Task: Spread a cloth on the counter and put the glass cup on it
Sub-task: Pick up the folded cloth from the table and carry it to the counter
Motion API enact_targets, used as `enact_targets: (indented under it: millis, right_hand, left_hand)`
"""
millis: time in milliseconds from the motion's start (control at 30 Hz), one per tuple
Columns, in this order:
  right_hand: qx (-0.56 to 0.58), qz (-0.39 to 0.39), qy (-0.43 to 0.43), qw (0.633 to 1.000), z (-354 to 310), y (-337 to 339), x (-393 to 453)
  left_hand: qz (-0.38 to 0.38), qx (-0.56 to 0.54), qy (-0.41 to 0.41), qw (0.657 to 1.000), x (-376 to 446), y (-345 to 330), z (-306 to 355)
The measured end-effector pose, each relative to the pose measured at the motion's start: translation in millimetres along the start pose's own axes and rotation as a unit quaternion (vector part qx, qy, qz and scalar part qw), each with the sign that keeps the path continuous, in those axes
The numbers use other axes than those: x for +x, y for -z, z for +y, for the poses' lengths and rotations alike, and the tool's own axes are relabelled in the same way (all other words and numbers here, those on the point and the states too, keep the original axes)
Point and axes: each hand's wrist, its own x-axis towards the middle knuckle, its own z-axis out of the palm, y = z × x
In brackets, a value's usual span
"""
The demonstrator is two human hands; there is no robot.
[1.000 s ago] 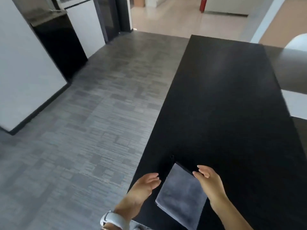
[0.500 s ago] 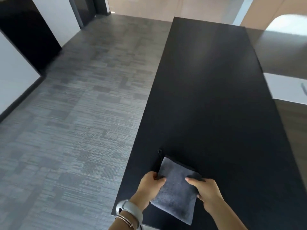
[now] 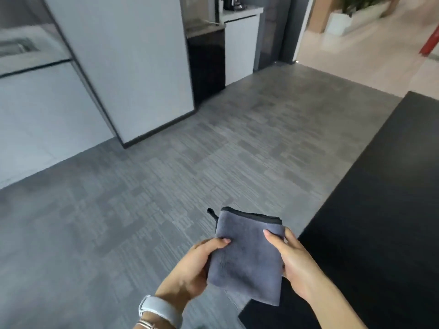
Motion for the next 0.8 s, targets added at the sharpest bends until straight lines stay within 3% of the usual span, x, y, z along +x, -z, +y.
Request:
enact_targets:
  millis: [167, 333, 600, 800]
  right_hand:
    - [-0.041, -0.136, 0.036, 0.989, -36.5, -132.0, 33.7]
    - [-0.084, -0.248, 0.054, 0.964, -51.7, -275.6, 58.8]
    - [-0.112, -0.347, 0.08, 0.928, -64.6, -529.6, 83.9]
    - [-0.118, -0.387, 0.083, 0.911, -83.4, -671.3, 101.8]
  left_hand:
    - [0.081, -0.1, -0.087, 0.988, -48.1, 95.3, 36.0]
    - [0.183, -0.167, -0.18, 0.952, -91.5, 203.2, 68.9]
    - [0.265, -0.182, -0.253, 0.912, -160.2, 401.9, 144.5]
    - [0.293, -0.22, -0.27, 0.89, -187.6, 509.9, 204.5]
